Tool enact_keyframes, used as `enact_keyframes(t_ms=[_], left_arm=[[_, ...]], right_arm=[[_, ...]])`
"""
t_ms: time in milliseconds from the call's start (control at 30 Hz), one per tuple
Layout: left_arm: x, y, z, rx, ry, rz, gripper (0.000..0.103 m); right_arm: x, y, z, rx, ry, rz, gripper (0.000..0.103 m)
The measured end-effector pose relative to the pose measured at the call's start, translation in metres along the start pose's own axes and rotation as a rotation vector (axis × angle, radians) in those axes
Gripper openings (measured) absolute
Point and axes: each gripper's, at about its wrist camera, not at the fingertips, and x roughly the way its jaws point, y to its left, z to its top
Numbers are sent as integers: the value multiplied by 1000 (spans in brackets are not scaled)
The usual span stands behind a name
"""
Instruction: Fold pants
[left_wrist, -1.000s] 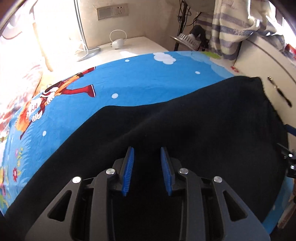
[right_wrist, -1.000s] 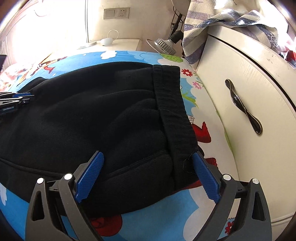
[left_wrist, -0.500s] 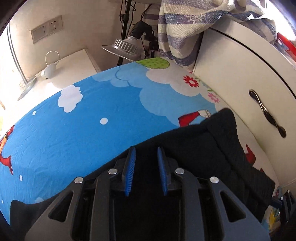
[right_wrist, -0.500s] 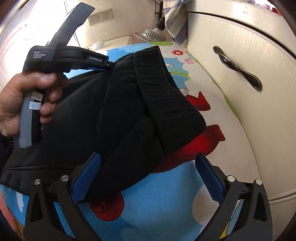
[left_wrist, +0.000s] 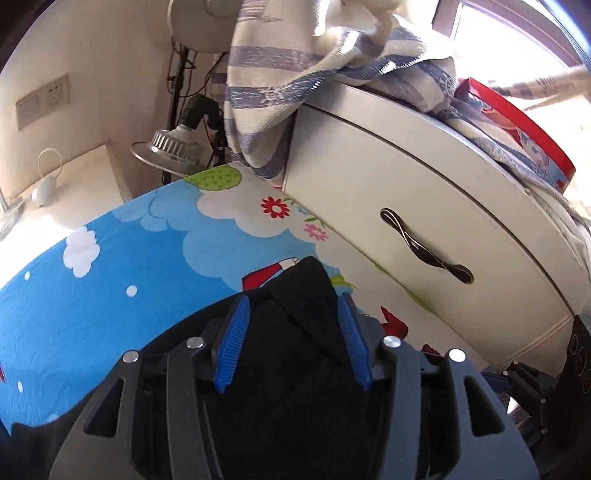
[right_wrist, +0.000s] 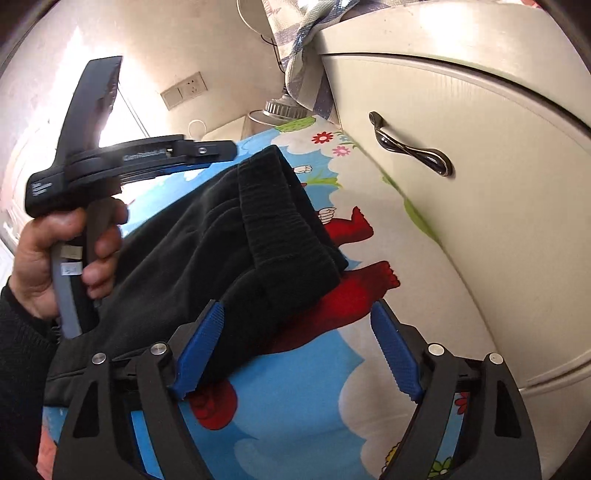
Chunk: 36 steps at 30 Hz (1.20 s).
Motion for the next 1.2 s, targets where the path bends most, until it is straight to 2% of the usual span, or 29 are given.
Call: enact_keyframes(t_ms=[67, 167, 200, 233, 267, 300, 333, 367, 533, 700, 733, 767, 833, 933, 967, 1000, 1033, 1067, 1100, 1133, 1200], left_arm=[[14, -15, 16, 102, 38, 17, 70], [50, -19, 34, 191, 157, 48, 70], [61, -17, 37, 198, 208, 24, 68], [71, -14, 38, 200, 255, 2, 55], [80, -12, 38, 201, 295, -4, 39], [85, -11, 37, 207, 308, 7, 36], [87, -10, 38, 209, 308, 13, 27], [85, -8, 38, 198, 304, 9, 23], [73, -3, 46, 152, 244, 2, 17], [92, 4, 46, 79, 254, -23, 17], [96, 5, 43, 68, 251, -19, 19], [94, 7, 42, 49, 230, -8, 26], [72, 12, 42, -13, 167, -23, 31], [2, 22, 26, -115, -13, -75, 34], [-21, 27, 11, -160, -61, -58, 35], [-42, 31, -7, -201, -96, -37, 35], [-58, 34, -27, -233, -113, -16, 35], [-74, 36, -50, -262, -126, 22, 35], [-91, 36, -73, -291, -142, 68, 35], [-106, 37, -96, -318, -150, 110, 35], [-129, 42, -138, -362, -139, 209, 35]], right_arm=[[8, -12, 4, 86, 18, 50, 83], [18, -18, 9, 134, 25, 77, 83], [21, -18, 11, 140, 29, 89, 81], [24, -18, 13, 145, 39, 109, 68], [24, -16, 14, 141, 55, 125, 50], [26, -13, 16, 128, 68, 134, 44], [25, -8, 19, 105, 59, 127, 42], [23, -3, 21, 71, 47, 127, 33], [16, 9, 30, -1, 20, 73, 24], [20, 10, 22, -34, 24, -8, 23], [20, 12, 21, -47, 20, -28, 23], [23, 12, 20, -53, 19, -48, 23], [21, 16, 18, -82, 14, -115, 23], [19, 18, 19, -101, 12, -136, 27], [15, 21, 19, -108, 3, -159, 41], [7, 26, 20, -128, -30, -221, 53], [-3, 31, 21, -152, -84, -285, 72], [-13, 40, 23, -187, -140, -305, 78], [-20, 48, 26, -221, -176, -297, 80], [-25, 58, 29, -256, -213, -283, 87], [-24, 82, 34, -330, -239, -236, 89]])
